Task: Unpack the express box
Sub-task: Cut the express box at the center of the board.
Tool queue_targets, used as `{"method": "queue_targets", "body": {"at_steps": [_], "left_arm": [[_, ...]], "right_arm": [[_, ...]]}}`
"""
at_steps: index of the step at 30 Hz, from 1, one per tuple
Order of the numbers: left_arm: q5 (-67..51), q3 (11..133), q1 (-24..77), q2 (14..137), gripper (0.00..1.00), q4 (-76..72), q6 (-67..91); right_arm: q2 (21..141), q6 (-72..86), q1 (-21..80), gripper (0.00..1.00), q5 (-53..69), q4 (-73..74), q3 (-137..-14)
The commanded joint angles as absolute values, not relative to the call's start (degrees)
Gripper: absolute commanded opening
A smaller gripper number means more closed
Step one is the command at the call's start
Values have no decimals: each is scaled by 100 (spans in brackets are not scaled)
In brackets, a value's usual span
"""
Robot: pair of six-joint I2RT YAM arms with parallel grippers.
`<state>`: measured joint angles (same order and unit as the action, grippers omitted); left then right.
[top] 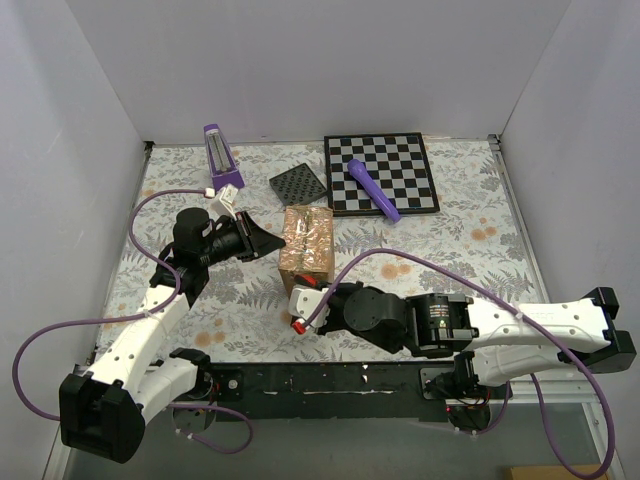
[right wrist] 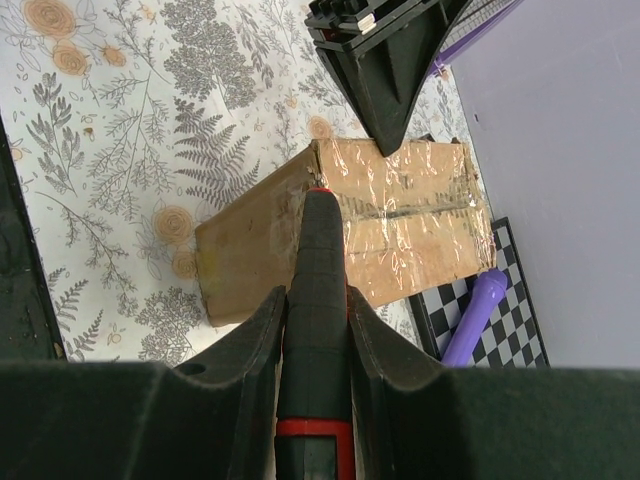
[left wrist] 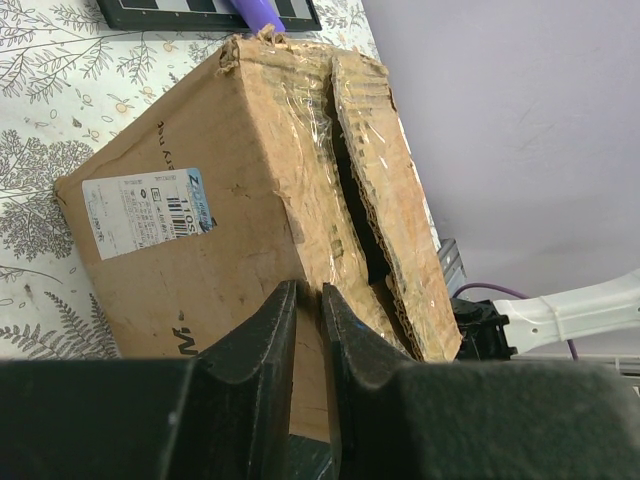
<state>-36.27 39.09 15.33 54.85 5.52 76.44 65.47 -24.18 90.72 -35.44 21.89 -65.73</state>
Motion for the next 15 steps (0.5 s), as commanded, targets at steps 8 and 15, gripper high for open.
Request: {"method": "queue_targets", "body": {"at_steps": [8, 15], "left_arm": [[-3744, 3902, 1512, 5475, 0, 914, 7313], [-3736, 3929, 1468, 5546, 0, 914, 7286]], "right_arm": [[6803, -2373, 9026, 1, -4280, 3436, -6890], [6724, -2391, 9026, 1, -4350, 3788, -7057]]}}
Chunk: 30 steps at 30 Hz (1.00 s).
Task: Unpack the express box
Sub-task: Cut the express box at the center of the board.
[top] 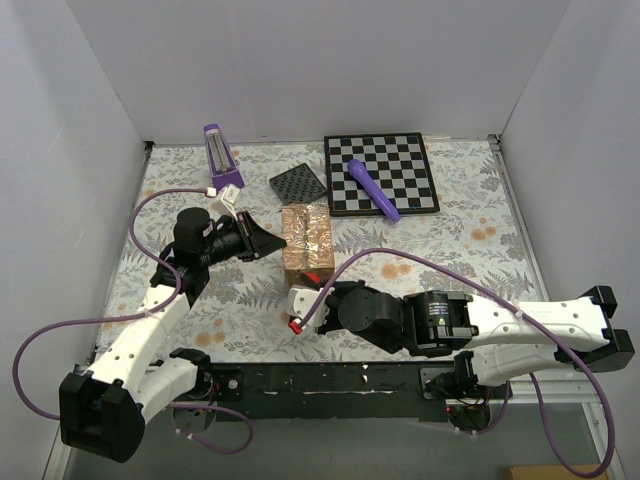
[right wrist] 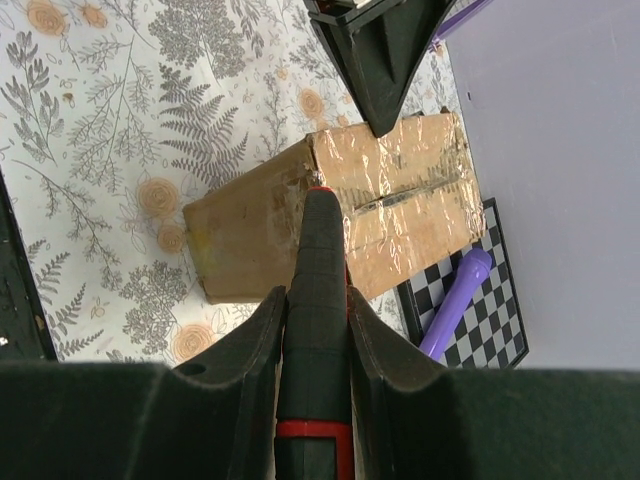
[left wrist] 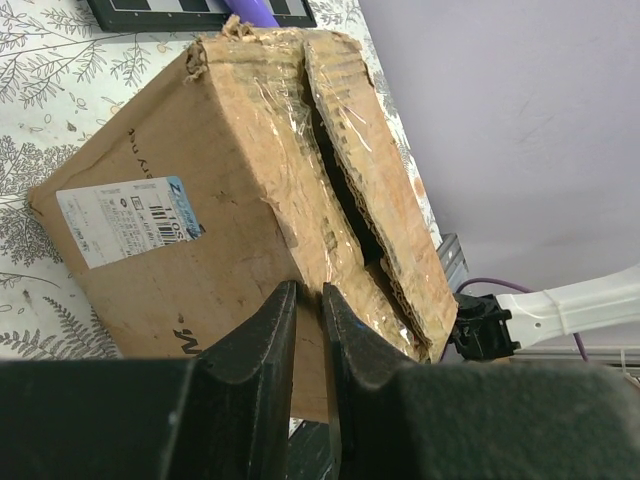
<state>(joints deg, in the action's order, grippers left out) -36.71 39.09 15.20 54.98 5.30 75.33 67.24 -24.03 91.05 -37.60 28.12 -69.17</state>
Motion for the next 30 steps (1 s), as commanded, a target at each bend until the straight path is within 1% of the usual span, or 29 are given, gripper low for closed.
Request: {"method": "queue_targets", "body": {"at_steps": [1, 22, 30], "left_arm": [[-3744, 3937, 1459, 5546, 0, 914, 7286], [-4403, 3937, 1204, 5774, 0, 650, 7198], [-4394, 3964, 1195, 5871, 0, 528, 7347]], "right_arm": [[6724, -2391, 9026, 1, -4368, 3875, -7049], [6486, -2751, 9079, 1, -4737, 4403, -6970], [6644, -2637, 9097, 1, -4351, 4290, -7110]]}}
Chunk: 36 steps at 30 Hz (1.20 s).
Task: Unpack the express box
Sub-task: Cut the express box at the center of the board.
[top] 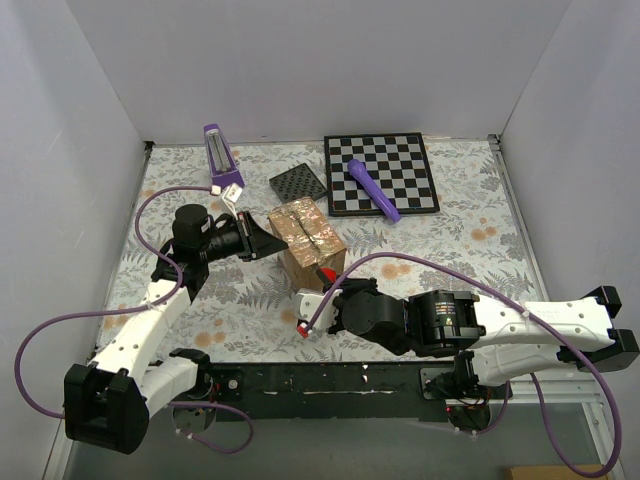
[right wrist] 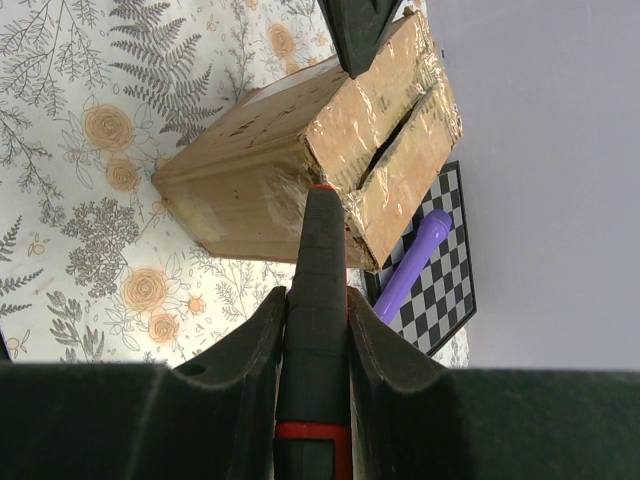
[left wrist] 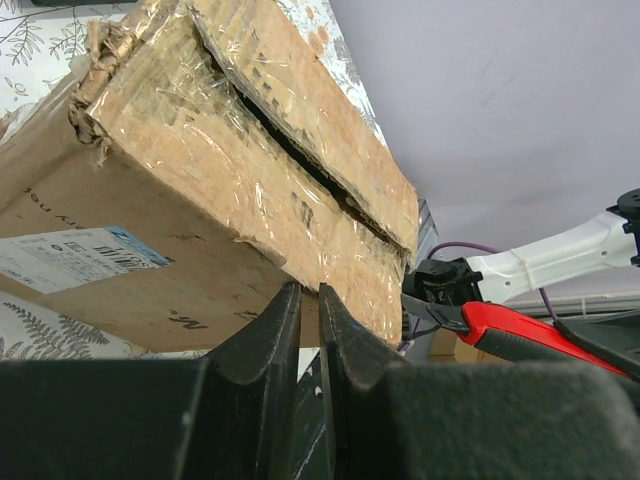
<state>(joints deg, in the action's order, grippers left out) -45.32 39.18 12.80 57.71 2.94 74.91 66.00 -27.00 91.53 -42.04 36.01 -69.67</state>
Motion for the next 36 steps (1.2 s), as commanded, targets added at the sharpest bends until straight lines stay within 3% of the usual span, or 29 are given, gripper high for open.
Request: {"method": "queue_targets", "body": {"at_steps": [1, 7, 8, 9, 11, 13, 16, 22, 26, 30, 36], "left_arm": [[-4395, 3981, 1187, 5880, 0, 527, 7356], [-4193, 4201, 1187, 5915, 0, 712, 7330], [-4158, 4227, 1187, 5915, 6, 773, 7321], [-4166, 4254, 1187, 5924, 27, 808, 7304], [-4184, 4263, 1187, 5924, 44, 843, 7312], [-4166, 4254, 1195, 5906, 59, 905, 7365], [-4122, 4175, 1187, 5784, 69, 940, 7427], [-4078, 4026, 1195, 5458, 74, 905, 7760], [-4131, 3964, 1195, 5318, 67, 844, 8024], [-4280, 3964, 1195, 5344, 54, 879, 8165], [-4324, 3981, 1204, 5493, 57, 1055, 8121]], "right_arm": [[6679, -2637, 9105, 1, -4281, 4176, -7128], [6934, -2681, 9132, 1, -4035, 3798, -7303], [6995, -2689, 9132, 1, -3999, 3745, -7365], [7022, -2681, 9132, 1, -3990, 3718, -7409], [7118, -2672, 9132, 1, -3946, 3648, -7505], [7180, -2619, 9132, 1, -3911, 3569, -7558], [7295, -2540, 9132, 1, -3894, 3507, -7664], [7523, -2391, 9132, 1, -3876, 3437, -7910], [7629, -2294, 9132, 1, -3893, 3331, -7998], [7664, -2250, 9132, 1, -3920, 3235, -7998], [7664, -2171, 9132, 1, -3876, 3164, -7963]]}}
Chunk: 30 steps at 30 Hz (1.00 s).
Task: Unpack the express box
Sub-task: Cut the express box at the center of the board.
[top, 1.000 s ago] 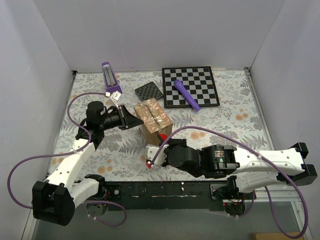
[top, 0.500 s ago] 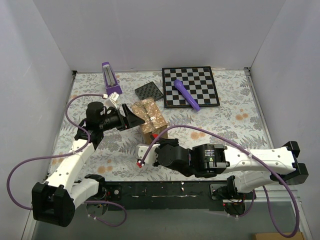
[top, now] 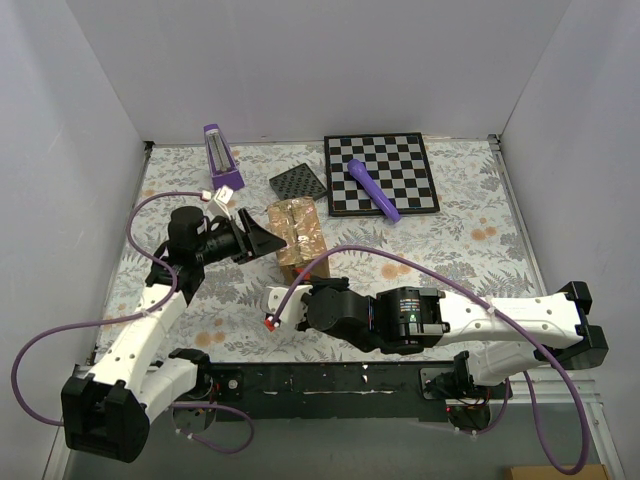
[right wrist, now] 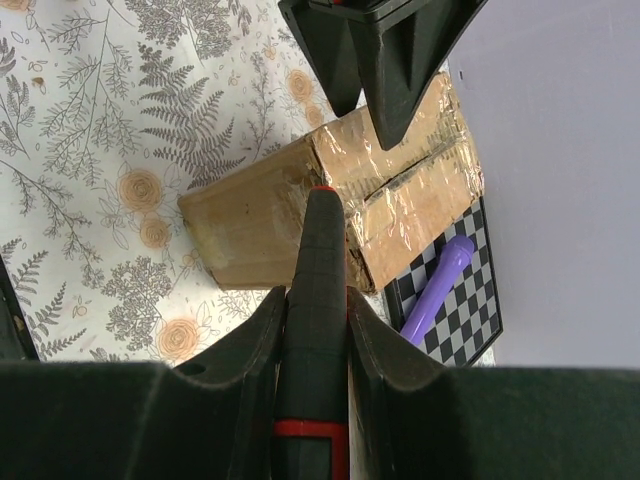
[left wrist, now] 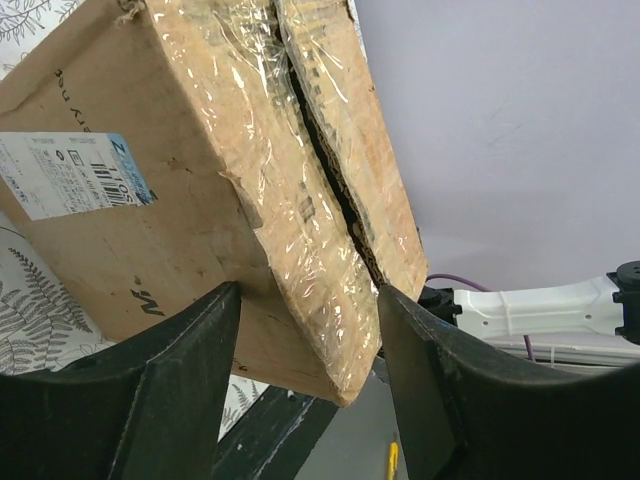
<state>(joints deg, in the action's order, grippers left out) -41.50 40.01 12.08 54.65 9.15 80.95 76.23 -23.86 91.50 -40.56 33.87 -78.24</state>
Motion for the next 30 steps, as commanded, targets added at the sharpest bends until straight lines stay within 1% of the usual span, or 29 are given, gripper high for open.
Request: {"method": "queue_targets", "body": {"at_steps": [1, 4, 7, 10, 11, 12, 17, 18, 21, 30], "left_arm": [[-4359, 3973, 1204, 5511, 57, 1055, 8112], [-4377, 4034, 1274, 5581, 56, 1125, 8042], [-4386, 4104, 1345, 5686, 52, 1230, 7919], [-4386, 4113, 1371, 5713, 39, 1292, 7849], [-4403, 4122, 1380, 5713, 32, 1283, 7823], [-4403, 4113, 1380, 5704, 28, 1283, 7805], [-4465, 4140, 1380, 5730, 13, 1292, 7752], [-4482, 4166, 1380, 5730, 8, 1283, 7735], [-4491, 4218, 1380, 5766, 0, 1318, 7664], [-4342, 4359, 1380, 5731, 0, 1380, 7585]], "right_arm": [[7673, -2171, 9132, 1, -3876, 3155, -7963], [7682, -2171, 9132, 1, -3858, 3050, -7945], [7708, -2180, 9132, 1, -3850, 2988, -7937], [7743, -2188, 9132, 1, -3832, 2953, -7936], [7761, -2188, 9132, 1, -3823, 2962, -7945], [7761, -2188, 9132, 1, -3832, 2936, -7945], [7752, -2197, 9132, 1, -3858, 2962, -7954], [7743, -2215, 9132, 1, -3876, 2979, -7954], [7726, -2250, 9141, 1, -3946, 3014, -7972], [7638, -2224, 9132, 1, -4166, 3445, -8024]]}}
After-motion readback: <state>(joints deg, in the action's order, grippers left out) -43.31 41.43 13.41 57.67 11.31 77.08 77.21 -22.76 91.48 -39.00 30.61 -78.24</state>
